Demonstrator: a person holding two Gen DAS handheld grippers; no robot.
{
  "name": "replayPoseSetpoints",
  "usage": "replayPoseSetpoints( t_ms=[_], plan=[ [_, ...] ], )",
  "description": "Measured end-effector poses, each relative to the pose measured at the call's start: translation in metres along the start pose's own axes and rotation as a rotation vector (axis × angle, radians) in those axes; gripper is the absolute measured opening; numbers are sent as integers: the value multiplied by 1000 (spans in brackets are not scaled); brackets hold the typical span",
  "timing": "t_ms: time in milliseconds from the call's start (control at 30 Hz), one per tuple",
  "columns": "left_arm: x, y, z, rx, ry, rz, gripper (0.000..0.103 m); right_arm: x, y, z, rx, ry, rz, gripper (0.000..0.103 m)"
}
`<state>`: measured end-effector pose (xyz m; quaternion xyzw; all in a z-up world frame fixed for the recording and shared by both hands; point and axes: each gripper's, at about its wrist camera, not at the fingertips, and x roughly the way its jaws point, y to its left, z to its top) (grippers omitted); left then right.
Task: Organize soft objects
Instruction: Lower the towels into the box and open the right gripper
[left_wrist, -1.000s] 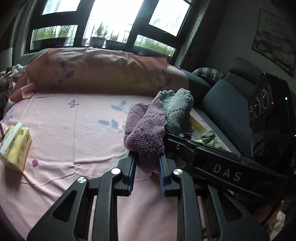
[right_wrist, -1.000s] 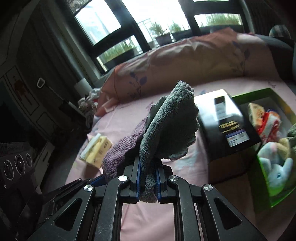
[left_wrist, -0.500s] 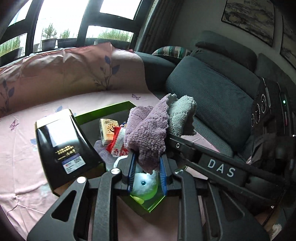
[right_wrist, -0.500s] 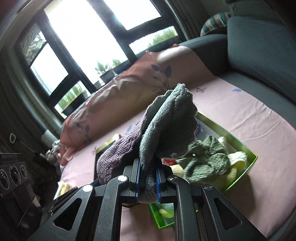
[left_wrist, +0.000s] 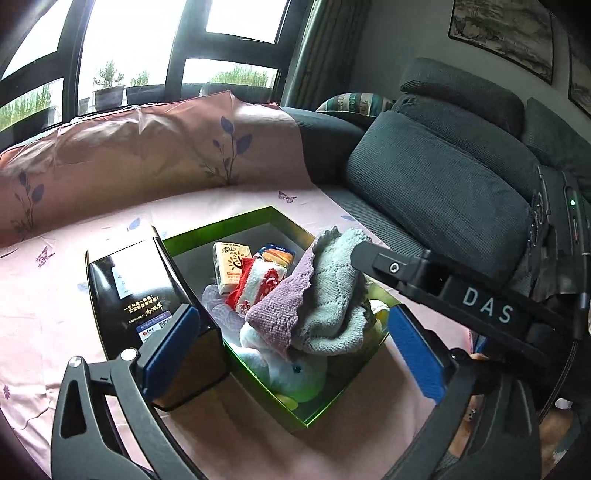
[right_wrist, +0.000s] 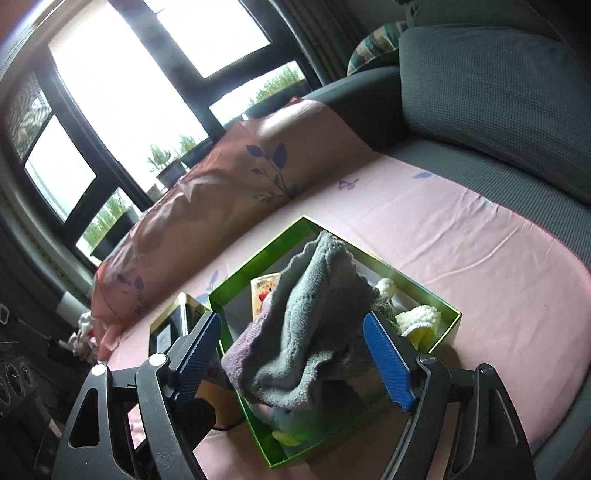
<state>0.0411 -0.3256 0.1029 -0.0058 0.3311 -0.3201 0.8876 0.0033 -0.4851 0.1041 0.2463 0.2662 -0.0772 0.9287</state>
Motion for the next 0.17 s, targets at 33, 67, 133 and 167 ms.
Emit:
replayPoseSetpoints(
  t_ms=[33,67,133,167],
  plan=[
    [-2,0,1,-3,-2,-2,102,-5,4,0,-15,-22,-15,87],
    [-4,-1,1,0,-6,-5,102,-9,6,0,-30,-41,-30,91],
    [-9,-3,0,10,-15,-5,102,-14,12,0,-51,-73,-45,92],
    [-11,-3,0,12,-15,2,102,-16,13,1,-54,-80,-49,92]
  ],
)
